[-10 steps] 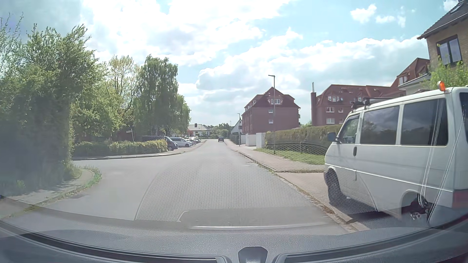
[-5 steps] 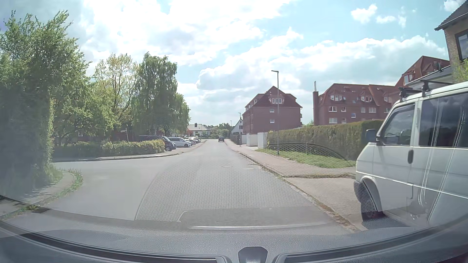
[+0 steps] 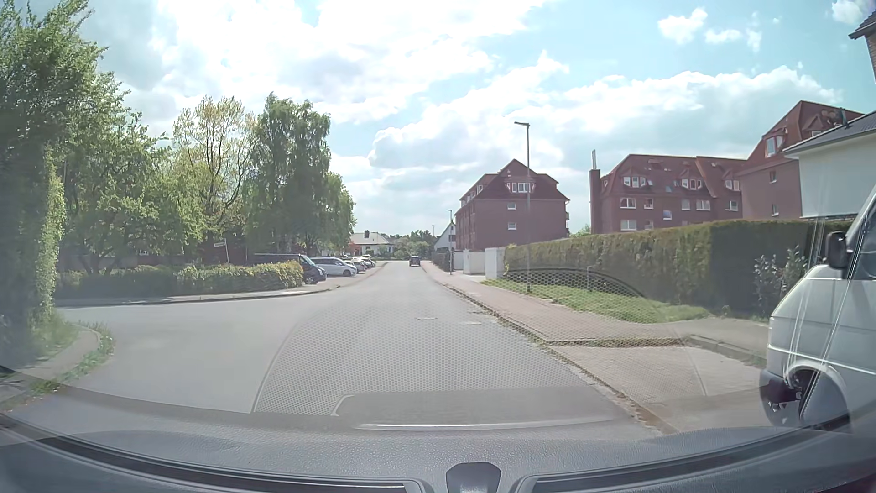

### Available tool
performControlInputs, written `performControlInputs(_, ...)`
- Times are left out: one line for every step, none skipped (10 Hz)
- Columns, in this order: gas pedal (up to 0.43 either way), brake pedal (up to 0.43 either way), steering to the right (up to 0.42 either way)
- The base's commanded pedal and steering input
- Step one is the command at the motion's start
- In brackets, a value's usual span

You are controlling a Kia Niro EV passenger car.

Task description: Follow the waypoints while adhering to traffic rules and regulations

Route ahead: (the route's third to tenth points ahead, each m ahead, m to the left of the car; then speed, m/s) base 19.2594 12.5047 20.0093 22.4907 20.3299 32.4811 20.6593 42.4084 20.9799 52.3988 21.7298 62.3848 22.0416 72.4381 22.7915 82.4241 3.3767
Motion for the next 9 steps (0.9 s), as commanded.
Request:
performControlInputs(0.000,0.012,-0.007)
performControlInputs(0.000,0.012,-0.006)
performControlInputs(0.000,0.012,-0.007)
performControlInputs(0.000,0.024,-0.006)
performControlInputs(0.000,0.049,-0.006)
performControlInputs(0.000,0.067,-0.006)
performControlInputs(0.000,0.067,-0.007)
performControlInputs(0.000,0.073,-0.006)
performControlInputs(0.000,0.079,-0.007)
